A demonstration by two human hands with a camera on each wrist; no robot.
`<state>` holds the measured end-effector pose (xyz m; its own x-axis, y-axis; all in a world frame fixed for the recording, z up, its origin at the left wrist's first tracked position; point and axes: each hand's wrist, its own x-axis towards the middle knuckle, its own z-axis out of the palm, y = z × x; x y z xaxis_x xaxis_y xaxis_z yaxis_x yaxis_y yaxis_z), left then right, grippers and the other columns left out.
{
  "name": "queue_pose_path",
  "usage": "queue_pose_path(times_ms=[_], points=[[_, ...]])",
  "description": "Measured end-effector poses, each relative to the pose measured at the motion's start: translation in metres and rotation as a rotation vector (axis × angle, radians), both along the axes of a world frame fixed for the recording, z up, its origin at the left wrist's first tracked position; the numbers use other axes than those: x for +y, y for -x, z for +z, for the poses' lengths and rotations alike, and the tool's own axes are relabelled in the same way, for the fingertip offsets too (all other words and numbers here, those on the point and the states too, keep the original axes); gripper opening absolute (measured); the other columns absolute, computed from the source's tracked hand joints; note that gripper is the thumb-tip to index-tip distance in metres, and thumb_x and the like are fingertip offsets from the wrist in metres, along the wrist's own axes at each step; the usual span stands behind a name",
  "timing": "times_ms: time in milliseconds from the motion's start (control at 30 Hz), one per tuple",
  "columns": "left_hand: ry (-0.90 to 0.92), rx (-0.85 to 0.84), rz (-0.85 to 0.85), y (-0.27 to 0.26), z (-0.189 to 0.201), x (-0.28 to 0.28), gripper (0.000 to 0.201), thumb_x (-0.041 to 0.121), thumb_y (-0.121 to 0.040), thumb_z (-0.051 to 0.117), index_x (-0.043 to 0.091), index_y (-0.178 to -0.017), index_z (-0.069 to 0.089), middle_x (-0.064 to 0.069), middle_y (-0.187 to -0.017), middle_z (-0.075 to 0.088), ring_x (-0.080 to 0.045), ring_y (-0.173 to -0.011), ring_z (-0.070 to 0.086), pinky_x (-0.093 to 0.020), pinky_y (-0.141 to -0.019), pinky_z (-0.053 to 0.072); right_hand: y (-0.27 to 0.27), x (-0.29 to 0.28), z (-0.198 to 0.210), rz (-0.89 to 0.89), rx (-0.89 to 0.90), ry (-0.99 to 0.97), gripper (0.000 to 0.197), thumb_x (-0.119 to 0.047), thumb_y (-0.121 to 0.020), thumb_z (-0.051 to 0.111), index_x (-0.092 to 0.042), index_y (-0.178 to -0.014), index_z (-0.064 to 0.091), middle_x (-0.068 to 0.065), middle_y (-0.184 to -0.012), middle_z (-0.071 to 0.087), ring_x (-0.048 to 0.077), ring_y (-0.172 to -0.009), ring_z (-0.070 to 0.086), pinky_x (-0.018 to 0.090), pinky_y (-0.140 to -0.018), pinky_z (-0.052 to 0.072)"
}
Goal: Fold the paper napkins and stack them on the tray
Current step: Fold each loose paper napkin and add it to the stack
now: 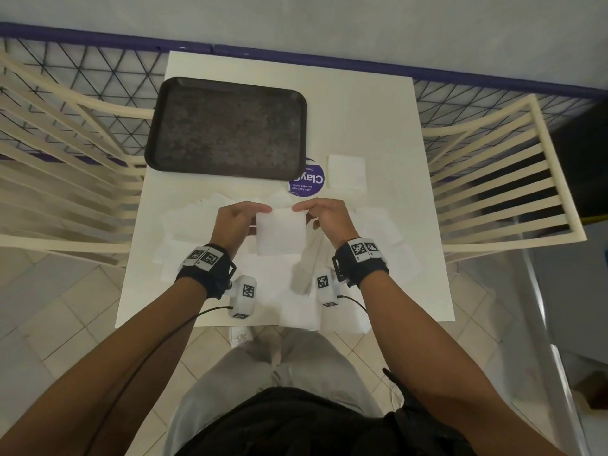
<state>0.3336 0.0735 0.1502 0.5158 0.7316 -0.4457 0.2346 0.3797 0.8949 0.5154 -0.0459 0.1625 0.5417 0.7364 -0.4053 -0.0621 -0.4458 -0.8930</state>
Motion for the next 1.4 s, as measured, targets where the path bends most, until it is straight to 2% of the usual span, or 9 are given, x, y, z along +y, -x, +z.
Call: queue_pose_path(times_ms=[200, 333, 533, 633, 833, 933, 1133, 1267, 1400], points=[[-0.245, 0.106, -0.098, 0.003, -0.011, 0.003, 0.020, 0.020, -0.094, 0.071, 0.027, -0.113, 0.076, 0.005, -0.077, 0.075, -0.018, -0.087, 0.072, -0.043, -0.081, 0.064, 0.002, 0.007, -0.004, 0.041, -0.159, -0.015, 0.015, -0.021, -0.089, 0.069, -0.026, -0.100, 0.076, -0.003, -0.090, 0.073, 0.010, -0.078, 0.065, 0.025, -0.075, 0.052], [-0.301, 0.106, -0.120, -0.002, -0.006, -0.003, 0.009, 0.021, -0.094, 0.073, 0.022, -0.101, 0.078, 0.001, -0.091, 0.079, -0.014, -0.088, 0.074, -0.038, -0.078, 0.062, 0.012, 0.013, 0.002, 0.173, -0.367, -0.048, 0.017, -0.032, -0.087, 0.076, -0.022, -0.100, 0.077, -0.011, -0.090, 0.072, -0.004, -0.082, 0.062, 0.008, -0.071, 0.046], [-0.430, 0.139, -0.121, -0.007, -0.003, -0.004, 0.012, 0.029, -0.094, 0.072, 0.018, -0.097, 0.076, 0.004, -0.093, 0.078, -0.016, -0.088, 0.073, -0.041, -0.084, 0.061, 0.020, 0.024, 0.000, 0.186, -0.492, -0.005, 0.012, -0.034, -0.086, 0.075, -0.023, -0.090, 0.078, -0.012, -0.085, 0.073, 0.005, -0.082, 0.063, 0.031, -0.077, 0.055], [-0.515, 0.184, -0.139, -0.007, -0.003, -0.004, 0.009, 0.027, -0.097, 0.069, 0.019, -0.095, 0.071, 0.011, -0.092, 0.074, -0.013, -0.089, 0.071, -0.040, -0.087, 0.059, 0.022, 0.025, 0.002, 0.201, -0.489, 0.019, 0.017, -0.036, -0.087, 0.073, -0.021, -0.092, 0.078, -0.010, -0.087, 0.073, 0.007, -0.083, 0.064, 0.034, -0.079, 0.056], [-0.483, 0.194, -0.040, 0.001, -0.004, 0.004, 0.008, 0.024, -0.098, 0.064, 0.017, -0.095, 0.068, 0.007, -0.097, 0.073, -0.019, -0.097, 0.069, -0.041, -0.092, 0.056, -0.002, 0.012, 0.007, 0.160, -0.409, 0.005, 0.014, -0.027, -0.089, 0.074, -0.015, -0.096, 0.079, -0.006, -0.088, 0.073, -0.001, -0.076, 0.060, 0.006, -0.068, 0.042], [-0.526, 0.202, -0.064, -0.001, -0.002, 0.000, 0.007, 0.021, -0.099, 0.062, 0.015, -0.097, 0.065, 0.007, -0.096, 0.071, -0.018, -0.096, 0.067, -0.035, -0.090, 0.054, -0.005, 0.009, 0.006, 0.136, -0.386, -0.009, 0.009, -0.021, -0.088, 0.076, -0.013, -0.092, 0.079, -0.004, -0.082, 0.072, -0.002, -0.070, 0.059, 0.004, -0.066, 0.041], [-0.591, 0.154, -0.026, -0.003, -0.006, -0.009, 0.006, 0.021, -0.103, 0.055, 0.023, -0.099, 0.058, 0.009, -0.100, 0.069, -0.012, -0.089, 0.066, -0.016, -0.074, 0.046, 0.003, 0.009, 0.008, 0.089, -0.334, -0.015, 0.006, -0.021, -0.092, 0.070, -0.015, -0.094, 0.073, -0.007, -0.086, 0.069, -0.004, -0.074, 0.058, 0.008, -0.070, 0.042], [-0.628, 0.174, -0.006, -0.006, -0.005, -0.010, 0.007, 0.021, -0.105, 0.050, 0.017, -0.104, 0.057, 0.002, -0.098, 0.069, -0.014, -0.083, 0.063, -0.022, -0.070, 0.046, 0.013, 0.009, 0.007, 0.156, -0.270, 0.091, 0.026, -0.040, -0.094, 0.066, -0.019, -0.109, 0.064, 0.000, -0.098, 0.066, 0.014, -0.089, 0.061, 0.020, -0.075, 0.045], [-0.626, 0.183, 0.022, -0.007, -0.005, -0.008, 0.008, 0.020, -0.106, 0.049, 0.015, -0.107, 0.056, -0.003, -0.097, 0.069, -0.019, -0.082, 0.063, -0.029, -0.072, 0.047, 0.019, 0.006, 0.002, 0.179, -0.337, 0.114, 0.026, -0.030, -0.093, 0.067, -0.013, -0.078, 0.054, -0.002, -0.070, 0.062, 0.017, -0.070, 0.058, 0.030, -0.073, 0.047]])
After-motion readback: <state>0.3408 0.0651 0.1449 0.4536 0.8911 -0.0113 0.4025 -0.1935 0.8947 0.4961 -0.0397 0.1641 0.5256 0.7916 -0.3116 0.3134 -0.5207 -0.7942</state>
